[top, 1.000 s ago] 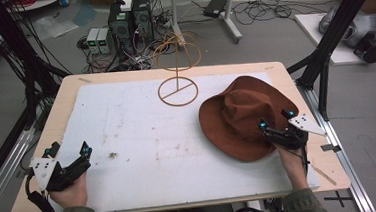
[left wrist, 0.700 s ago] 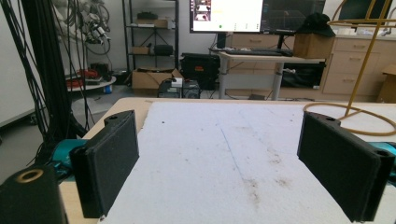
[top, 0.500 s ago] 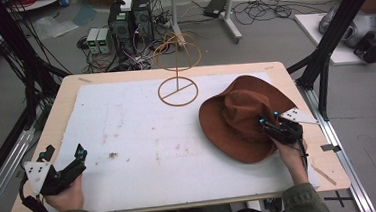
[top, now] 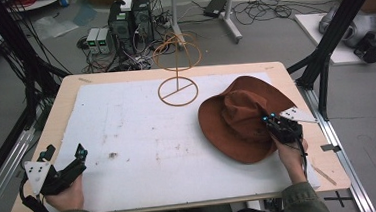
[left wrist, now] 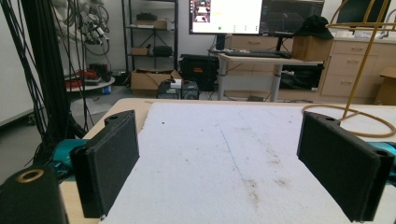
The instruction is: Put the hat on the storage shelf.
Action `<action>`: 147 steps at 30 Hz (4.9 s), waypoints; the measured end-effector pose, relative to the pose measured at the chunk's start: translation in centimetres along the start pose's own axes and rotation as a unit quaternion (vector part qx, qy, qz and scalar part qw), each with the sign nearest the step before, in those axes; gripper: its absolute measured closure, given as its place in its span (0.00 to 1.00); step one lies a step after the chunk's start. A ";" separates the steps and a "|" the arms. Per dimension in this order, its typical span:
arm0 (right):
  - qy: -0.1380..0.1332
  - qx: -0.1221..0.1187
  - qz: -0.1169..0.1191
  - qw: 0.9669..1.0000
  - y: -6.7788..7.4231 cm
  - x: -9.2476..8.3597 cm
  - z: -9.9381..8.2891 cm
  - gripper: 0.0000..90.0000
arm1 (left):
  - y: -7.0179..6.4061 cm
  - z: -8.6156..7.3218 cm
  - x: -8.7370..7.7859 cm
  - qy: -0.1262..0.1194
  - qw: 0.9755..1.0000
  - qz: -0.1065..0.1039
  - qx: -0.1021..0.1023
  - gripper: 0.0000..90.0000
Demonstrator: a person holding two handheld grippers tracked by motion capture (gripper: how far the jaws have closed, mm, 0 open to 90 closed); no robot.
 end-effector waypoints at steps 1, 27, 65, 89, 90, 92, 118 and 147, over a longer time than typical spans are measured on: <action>0.000 0.000 0.000 1.000 0.0 0.0 0.0 0.98 | 0.0 0.0 0.0 0.000 1.000 0.000 -0.001 0.14; -0.211 0.112 0.018 0.971 -1.2 -4.6 2.4 0.98 | 0.0 -0.2 0.2 0.004 1.000 -0.005 -0.008 0.15; -0.319 0.087 0.068 0.941 3.6 -7.6 12.8 0.98 | -0.9 0.0 1.1 0.002 1.000 -0.021 -0.005 0.15; -0.307 0.067 0.099 0.944 9.3 1.3 23.8 0.98 | -0.9 -0.1 1.1 0.002 1.000 -0.027 -0.008 0.15; -0.308 0.072 0.101 0.943 9.4 1.7 24.2 0.98 | -1.0 -0.1 1.3 0.004 1.000 -0.029 -0.005 0.15; -0.304 0.076 0.103 0.944 9.6 2.5 25.0 0.98 | -1.1 -0.1 1.4 0.006 0.999 -0.031 -0.004 0.15; -0.279 0.075 0.124 0.949 13.4 7.2 27.7 0.98 | -0.2 -0.1 0.5 -0.002 1.000 -0.022 -0.013 0.15; -0.218 0.073 0.118 0.966 14.0 9.8 25.6 0.81 | -0.3 -0.1 0.5 -0.003 1.000 -0.024 -0.011 0.16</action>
Point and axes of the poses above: each handheld gripper's, and its own axes: x roughly forward along the jaws, z roughly out of its top, y roughly to its left, the point moved 6 cm from there along x, roughly forward along the jaws, and after that the axes turned 11 degrees about y, right-handed, at the moved point
